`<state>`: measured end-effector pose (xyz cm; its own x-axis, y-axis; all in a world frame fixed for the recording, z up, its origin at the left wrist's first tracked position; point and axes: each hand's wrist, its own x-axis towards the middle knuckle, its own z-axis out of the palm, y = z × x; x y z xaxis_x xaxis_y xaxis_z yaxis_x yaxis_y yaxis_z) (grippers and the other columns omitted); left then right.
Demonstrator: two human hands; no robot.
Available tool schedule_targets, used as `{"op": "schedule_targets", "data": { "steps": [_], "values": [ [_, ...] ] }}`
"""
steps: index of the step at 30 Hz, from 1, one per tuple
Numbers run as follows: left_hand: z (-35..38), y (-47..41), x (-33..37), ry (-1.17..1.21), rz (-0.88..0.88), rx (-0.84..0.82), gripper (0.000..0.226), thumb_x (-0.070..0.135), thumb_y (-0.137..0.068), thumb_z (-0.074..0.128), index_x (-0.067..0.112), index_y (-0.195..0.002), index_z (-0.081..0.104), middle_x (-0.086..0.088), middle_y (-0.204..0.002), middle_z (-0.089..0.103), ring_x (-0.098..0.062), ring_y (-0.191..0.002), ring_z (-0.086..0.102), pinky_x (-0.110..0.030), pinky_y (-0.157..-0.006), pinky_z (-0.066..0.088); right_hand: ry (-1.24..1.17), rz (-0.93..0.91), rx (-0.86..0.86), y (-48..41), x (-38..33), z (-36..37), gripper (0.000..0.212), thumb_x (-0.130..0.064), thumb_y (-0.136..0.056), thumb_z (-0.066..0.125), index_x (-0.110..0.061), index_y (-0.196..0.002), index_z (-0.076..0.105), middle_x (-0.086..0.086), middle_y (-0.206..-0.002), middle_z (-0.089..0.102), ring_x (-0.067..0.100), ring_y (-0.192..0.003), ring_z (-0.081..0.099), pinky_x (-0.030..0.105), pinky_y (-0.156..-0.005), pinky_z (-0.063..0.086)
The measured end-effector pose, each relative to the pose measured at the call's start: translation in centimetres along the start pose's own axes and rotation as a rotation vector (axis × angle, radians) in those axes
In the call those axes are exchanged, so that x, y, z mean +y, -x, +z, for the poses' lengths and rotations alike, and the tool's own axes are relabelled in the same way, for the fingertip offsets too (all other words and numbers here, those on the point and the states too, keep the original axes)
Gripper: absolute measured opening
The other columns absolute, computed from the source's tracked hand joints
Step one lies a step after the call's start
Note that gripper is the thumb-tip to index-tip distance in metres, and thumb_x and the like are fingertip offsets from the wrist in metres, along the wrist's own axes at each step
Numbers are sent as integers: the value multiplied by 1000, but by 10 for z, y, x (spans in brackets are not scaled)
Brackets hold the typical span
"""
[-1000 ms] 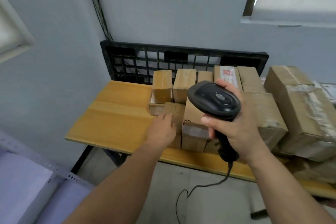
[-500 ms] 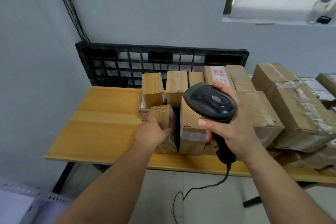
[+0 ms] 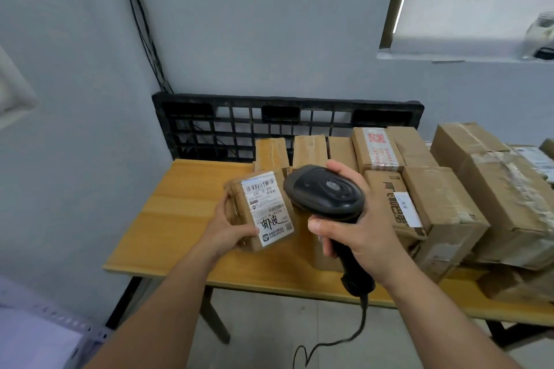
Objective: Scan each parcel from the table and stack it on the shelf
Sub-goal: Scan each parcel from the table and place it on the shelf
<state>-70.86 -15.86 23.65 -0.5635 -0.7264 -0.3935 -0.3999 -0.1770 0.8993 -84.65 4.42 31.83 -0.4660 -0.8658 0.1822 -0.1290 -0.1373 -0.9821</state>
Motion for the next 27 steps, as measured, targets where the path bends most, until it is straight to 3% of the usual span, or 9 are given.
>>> {"op": "schedule_targets", "data": {
  "steps": [4, 8, 12, 15, 20, 24, 27],
  "values": [
    [-20, 7, 16, 18, 128, 90, 114, 4, -68, 82, 43, -149, 12, -5, -124, 51, -25, -116, 54, -46, -91, 53, -127, 11, -26, -2, -4, 13, 84, -7, -67, 77, -40, -136, 43, 8, -88, 69, 30, -48, 56, 37, -47, 50],
    [-30, 13, 28, -19, 239, 134, 114, 4, -69, 82, 40, -151, 11, 5, -113, 48, -21, -113, 52, -34, -81, 52, -174, 11, -80, 1, -10, 21, 87, -19, -63, 81, -44, -136, 41, 5, -82, 70, 28, -49, 57, 34, -47, 50],
    [-33, 18, 32, -63, 292, 167, 113, 6, -68, 83, 41, -149, 12, -5, -127, 49, -23, -117, 52, -46, -93, 51, -172, 6, -78, 7, -14, 22, 88, -13, -67, 81, -46, -137, 40, -1, -72, 69, 28, -46, 57, 32, -46, 49],
    [-30, 21, 33, -88, 306, 167, 113, 8, -69, 84, 41, -149, 12, -6, -129, 49, -22, -116, 52, -44, -92, 51, -148, -4, -81, 13, -17, 19, 87, -8, -69, 77, -43, -139, 38, -4, -69, 69, 26, -46, 57, 31, -46, 48],
    [-22, 26, 32, -93, 308, 162, 113, 7, -69, 83, 40, -150, 13, -6, -125, 51, -22, -114, 54, -45, -90, 53, -105, -8, -77, 20, -16, 11, 86, -8, -69, 78, -46, -137, 41, -6, -75, 69, 28, -46, 57, 34, -48, 49],
    [-16, 30, 34, -94, 308, 168, 112, 7, -69, 83, 41, -150, 13, -5, -124, 52, -21, -112, 55, -43, -88, 53, -88, -2, -83, 26, -17, 3, 86, -8, -69, 78, -45, -137, 42, 13, -103, 66, 31, -48, 57, 37, -49, 52],
    [-10, 35, 36, -93, 308, 183, 112, 7, -69, 83, 41, -149, 13, -6, -124, 52, -22, -112, 56, -43, -88, 53, -84, -2, -84, 30, -16, -3, 85, -9, -68, 78, -46, -136, 42, 9, -101, 69, 31, -48, 57, 37, -49, 53]
  ]
}}
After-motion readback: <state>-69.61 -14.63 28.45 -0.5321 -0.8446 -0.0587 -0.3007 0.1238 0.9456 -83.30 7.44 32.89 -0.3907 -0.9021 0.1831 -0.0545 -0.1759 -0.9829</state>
